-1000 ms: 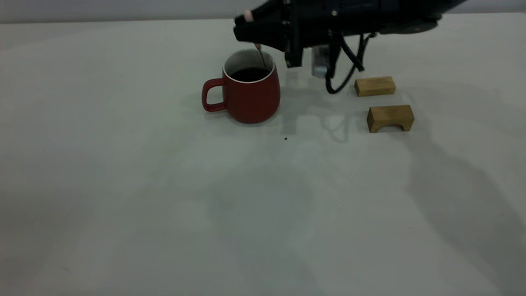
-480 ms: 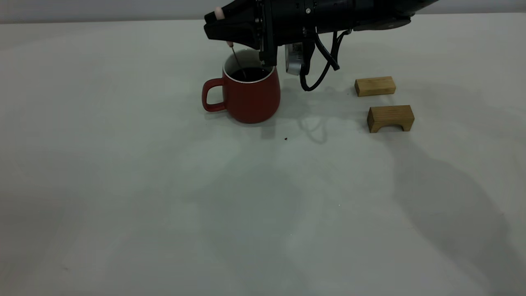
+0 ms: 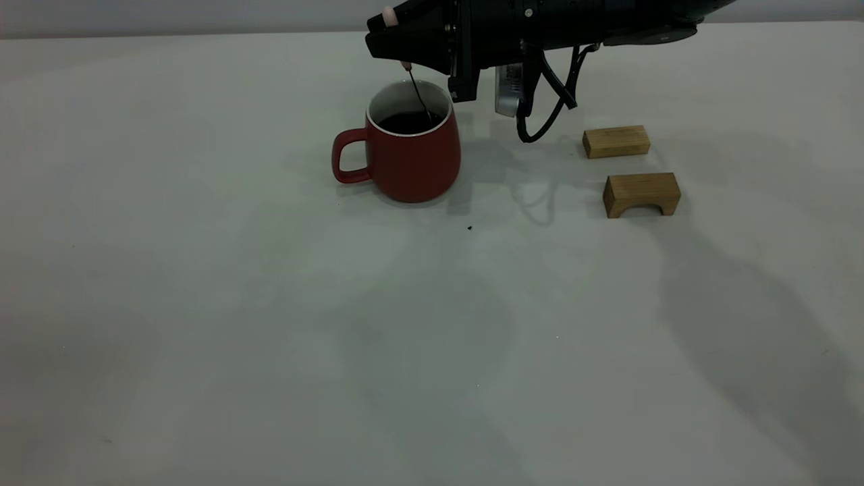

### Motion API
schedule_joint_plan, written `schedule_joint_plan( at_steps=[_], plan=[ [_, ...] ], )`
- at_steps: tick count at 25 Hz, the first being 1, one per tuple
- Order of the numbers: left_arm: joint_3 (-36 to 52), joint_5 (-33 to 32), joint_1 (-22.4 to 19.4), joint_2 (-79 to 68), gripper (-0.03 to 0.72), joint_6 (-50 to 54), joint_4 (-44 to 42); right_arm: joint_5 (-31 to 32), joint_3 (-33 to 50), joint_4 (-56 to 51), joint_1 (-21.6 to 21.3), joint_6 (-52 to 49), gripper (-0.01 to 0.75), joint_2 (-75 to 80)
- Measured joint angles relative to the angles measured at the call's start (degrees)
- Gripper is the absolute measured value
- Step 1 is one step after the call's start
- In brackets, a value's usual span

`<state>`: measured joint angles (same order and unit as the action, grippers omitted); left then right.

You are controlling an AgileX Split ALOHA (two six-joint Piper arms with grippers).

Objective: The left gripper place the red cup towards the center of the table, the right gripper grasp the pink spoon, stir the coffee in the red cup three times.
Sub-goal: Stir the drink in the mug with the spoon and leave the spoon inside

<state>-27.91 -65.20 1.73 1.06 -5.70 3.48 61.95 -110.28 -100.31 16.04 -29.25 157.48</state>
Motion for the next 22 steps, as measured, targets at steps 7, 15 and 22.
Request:
schedule_joint_plan(
  at_steps=[7,15,22],
  plan=[
    [0.00,0.00,0.00,0.00,0.502,0.00,0.00,2.45,0.00,0.93,-0.05,3.39,0.226,0.00],
    [0.00,0.00,0.00,0.00,0.502,0.00,0.00,3.80,0.00,11.51,-0.05,15.36,0.493,-2.14],
    [0.00,0.00,0.00,0.00,0.502,0.00,0.00,5.34,0.00,40.54,0.04,16.96,0.500,-12.14]
  ],
)
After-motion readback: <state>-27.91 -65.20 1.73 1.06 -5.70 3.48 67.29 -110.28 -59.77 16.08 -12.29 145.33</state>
